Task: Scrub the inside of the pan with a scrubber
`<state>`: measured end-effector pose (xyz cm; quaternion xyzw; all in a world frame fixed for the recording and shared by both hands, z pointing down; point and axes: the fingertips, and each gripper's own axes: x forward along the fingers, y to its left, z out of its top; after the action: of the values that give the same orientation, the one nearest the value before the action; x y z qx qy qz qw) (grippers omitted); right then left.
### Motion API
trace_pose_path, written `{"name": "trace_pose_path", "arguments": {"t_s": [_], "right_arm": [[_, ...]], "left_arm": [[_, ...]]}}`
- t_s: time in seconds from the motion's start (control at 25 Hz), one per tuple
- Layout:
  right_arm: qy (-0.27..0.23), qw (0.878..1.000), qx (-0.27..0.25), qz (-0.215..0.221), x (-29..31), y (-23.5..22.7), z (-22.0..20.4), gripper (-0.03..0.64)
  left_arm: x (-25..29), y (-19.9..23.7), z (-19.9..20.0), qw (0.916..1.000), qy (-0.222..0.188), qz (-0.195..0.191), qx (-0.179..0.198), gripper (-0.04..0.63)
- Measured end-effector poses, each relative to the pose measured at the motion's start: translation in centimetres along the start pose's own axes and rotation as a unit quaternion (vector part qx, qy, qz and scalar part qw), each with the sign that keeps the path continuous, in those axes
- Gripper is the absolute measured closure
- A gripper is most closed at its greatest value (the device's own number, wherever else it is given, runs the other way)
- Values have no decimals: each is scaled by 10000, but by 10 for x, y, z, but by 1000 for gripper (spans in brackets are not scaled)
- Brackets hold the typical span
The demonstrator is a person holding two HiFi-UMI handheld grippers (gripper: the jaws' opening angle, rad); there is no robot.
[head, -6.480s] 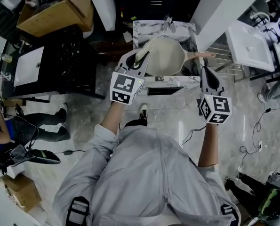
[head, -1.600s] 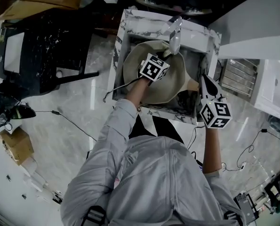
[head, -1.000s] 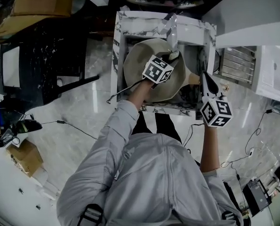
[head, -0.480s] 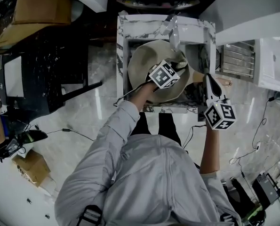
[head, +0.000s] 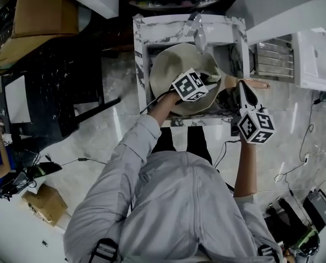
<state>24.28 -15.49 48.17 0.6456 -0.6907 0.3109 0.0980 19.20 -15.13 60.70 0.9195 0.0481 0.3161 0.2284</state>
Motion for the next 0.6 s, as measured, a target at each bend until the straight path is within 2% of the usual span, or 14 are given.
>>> {"name": "trace_pose_path", "arguments": {"t_s": [0.28, 0.4, 0.6], "right_arm": [[82, 9998, 13, -182, -7, 1, -4, 581], [99, 9997, 7, -218, -12, 2, -9, 581], [12, 9997, -44, -244, -19, 5, -11, 581]], "left_arm": [[-4, -30, -5, 9970, 140, -656, 383, 529], [-4, -40, -12, 9951, 265, -773, 557, 529], [-8, -55, -27, 9914, 480, -1033, 638, 529]]}}
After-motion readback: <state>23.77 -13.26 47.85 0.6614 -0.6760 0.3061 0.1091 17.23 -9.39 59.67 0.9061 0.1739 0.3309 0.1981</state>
